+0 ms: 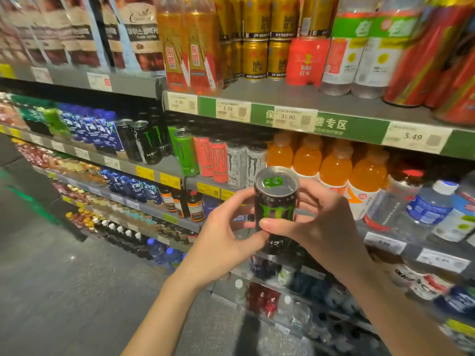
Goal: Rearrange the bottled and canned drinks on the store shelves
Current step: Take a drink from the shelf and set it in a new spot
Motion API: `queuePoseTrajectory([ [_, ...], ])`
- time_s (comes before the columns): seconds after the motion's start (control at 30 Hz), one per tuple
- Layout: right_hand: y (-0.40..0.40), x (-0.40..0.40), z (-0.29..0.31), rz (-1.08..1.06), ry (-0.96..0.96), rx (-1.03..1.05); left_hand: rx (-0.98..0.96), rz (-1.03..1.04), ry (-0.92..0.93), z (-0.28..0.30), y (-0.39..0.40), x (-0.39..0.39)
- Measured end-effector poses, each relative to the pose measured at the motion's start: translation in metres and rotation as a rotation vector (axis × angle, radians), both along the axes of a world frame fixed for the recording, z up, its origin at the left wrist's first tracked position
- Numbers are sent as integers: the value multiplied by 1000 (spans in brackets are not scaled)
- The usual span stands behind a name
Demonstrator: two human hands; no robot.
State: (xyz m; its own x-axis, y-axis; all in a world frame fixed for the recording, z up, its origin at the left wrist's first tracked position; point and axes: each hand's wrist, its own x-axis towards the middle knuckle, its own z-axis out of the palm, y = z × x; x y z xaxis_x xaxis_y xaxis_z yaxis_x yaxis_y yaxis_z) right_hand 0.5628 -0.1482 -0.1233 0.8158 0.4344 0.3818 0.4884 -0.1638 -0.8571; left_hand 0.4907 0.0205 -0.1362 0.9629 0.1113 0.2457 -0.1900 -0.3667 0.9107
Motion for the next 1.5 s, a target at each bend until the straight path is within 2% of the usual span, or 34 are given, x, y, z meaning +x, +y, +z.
queuePoseTrajectory([
  [0.43,132,36,-14,91,68,8,-14,206,-15,-5,109,22],
  [0.87,238,102,-25,176,121,44,-23,304,11,-9,204,76],
  [1.1,279,120,-34,261,266,44,-49,348,16,-21,249,89],
  [1.23,294,121,-35,303,225,15,-76,334,18,-27,272,93],
  [1.37,321,121,-39,205,162,-5,-92,282,42,-29,296,98],
  [1.5,349,123,-38,141,-21,-70,-92,259,89,-39,330,111],
])
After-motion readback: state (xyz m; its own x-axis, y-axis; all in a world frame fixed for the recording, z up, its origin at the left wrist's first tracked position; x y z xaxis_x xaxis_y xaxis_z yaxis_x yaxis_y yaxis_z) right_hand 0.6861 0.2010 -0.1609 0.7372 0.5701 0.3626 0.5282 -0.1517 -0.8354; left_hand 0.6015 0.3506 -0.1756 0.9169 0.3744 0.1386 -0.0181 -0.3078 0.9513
